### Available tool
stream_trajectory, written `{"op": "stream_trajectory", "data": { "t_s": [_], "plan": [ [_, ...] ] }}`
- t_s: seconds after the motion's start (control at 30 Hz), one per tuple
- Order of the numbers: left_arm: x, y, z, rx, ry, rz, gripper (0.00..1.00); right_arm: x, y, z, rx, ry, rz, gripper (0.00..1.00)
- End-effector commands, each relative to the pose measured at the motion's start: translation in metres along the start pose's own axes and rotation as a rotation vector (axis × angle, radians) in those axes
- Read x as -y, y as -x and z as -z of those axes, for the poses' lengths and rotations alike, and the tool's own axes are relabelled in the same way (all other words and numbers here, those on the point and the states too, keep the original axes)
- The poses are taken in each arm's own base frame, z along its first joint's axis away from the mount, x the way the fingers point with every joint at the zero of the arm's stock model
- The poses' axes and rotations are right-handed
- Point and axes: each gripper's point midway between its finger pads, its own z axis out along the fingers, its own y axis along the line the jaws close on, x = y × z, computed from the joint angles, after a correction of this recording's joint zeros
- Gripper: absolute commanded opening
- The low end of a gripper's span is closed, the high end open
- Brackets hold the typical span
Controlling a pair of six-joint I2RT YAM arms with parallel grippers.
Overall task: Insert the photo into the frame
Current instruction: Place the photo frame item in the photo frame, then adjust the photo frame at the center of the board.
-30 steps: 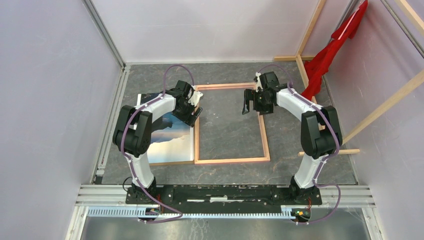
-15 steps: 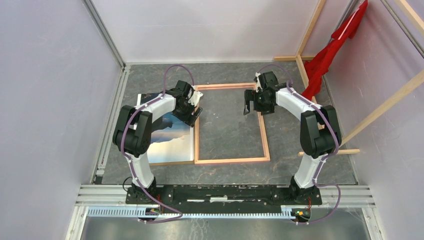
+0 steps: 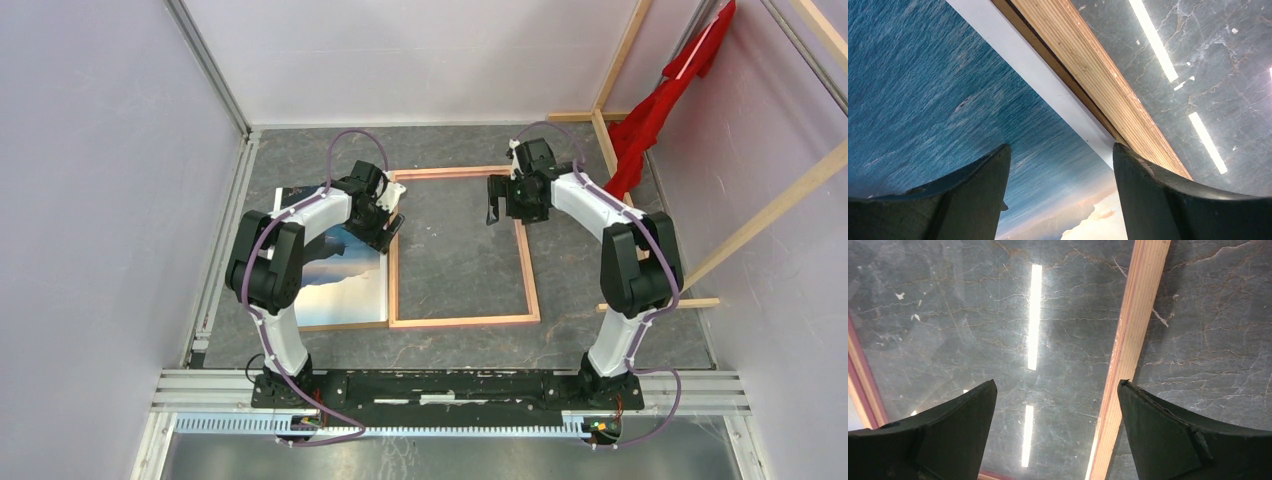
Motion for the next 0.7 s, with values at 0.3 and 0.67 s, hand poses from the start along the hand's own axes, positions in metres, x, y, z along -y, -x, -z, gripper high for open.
{"op": "stream_trajectory", "data": {
  "t_s": [0.3, 0.67],
  "plan": [
    [0.002, 0.037, 0.003, 0.078, -0.002, 0.001, 0.80, -0.016, 0.029, 0.070, 0.242, 0.102, 0.002, 0.98],
    [0.020, 0.072, -0.010, 0.095, -0.005, -0.058, 0.80, -0.009, 0.012, 0.100, 0.347, 0.088, -0.003, 0.98]
  ]
}}
